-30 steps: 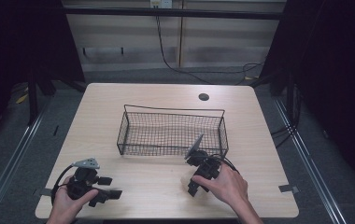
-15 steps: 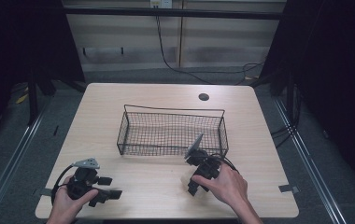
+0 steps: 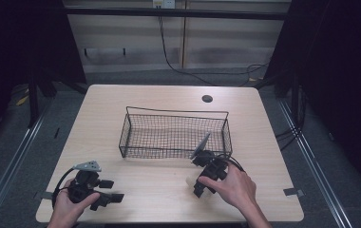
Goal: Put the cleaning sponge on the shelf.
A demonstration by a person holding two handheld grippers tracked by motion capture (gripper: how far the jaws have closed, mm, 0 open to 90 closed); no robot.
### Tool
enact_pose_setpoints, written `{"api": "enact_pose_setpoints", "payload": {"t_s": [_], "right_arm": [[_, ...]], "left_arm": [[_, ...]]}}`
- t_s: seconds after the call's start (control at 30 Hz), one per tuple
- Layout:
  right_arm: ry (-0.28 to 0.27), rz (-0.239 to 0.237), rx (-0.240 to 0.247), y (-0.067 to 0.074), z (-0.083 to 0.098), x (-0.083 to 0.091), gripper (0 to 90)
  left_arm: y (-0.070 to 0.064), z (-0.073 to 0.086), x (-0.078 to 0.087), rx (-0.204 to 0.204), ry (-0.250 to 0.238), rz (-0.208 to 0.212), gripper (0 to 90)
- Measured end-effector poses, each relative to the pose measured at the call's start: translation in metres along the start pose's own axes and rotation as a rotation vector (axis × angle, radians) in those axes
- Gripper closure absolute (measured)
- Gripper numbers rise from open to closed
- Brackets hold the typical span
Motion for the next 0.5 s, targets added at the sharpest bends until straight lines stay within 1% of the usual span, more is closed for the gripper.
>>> {"api": "enact_pose_setpoints", "payload": {"t_s": [0.07, 0.2, 0.23, 0.4, 0.5], "right_arm": [[-0.003, 0.001, 0.0, 0.0, 0.001, 0.002, 24.5], [-0.004, -0.001, 0.002, 0.0, 0.002, 0.005, 24.5], [-0.007, -0.007, 0.013, 0.0, 0.002, 0.006, 24.5], [-0.017, -0.014, 0.019, 0.0, 0.004, 0.01, 24.5], [-0.014, -0.028, 0.02, 0.0, 0.005, 0.012, 24.5]], "left_arm": [[0.001, 0.0, 0.001, 0.006, -0.001, -0.003, 20.3], [0.001, 0.0, 0.001, 0.003, 0.002, -0.002, 20.3], [0.001, 0.0, 0.0, 0.004, 0.002, -0.002, 20.3], [0.002, 0.0, 0.001, 0.008, 0.002, -0.006, 19.3], [0.002, 0.0, 0.001, 0.007, -0.002, -0.003, 18.9]]}}
Point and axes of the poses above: each handheld gripper's, and its own axes: x roughly backward along the jaws, z roughly out of its underside, y roughly to its left, the point moved 5 cm from there along -x, roughly forward along the jaws, and after that the axes turned 12 degrees about y, right-handed, at the moved point
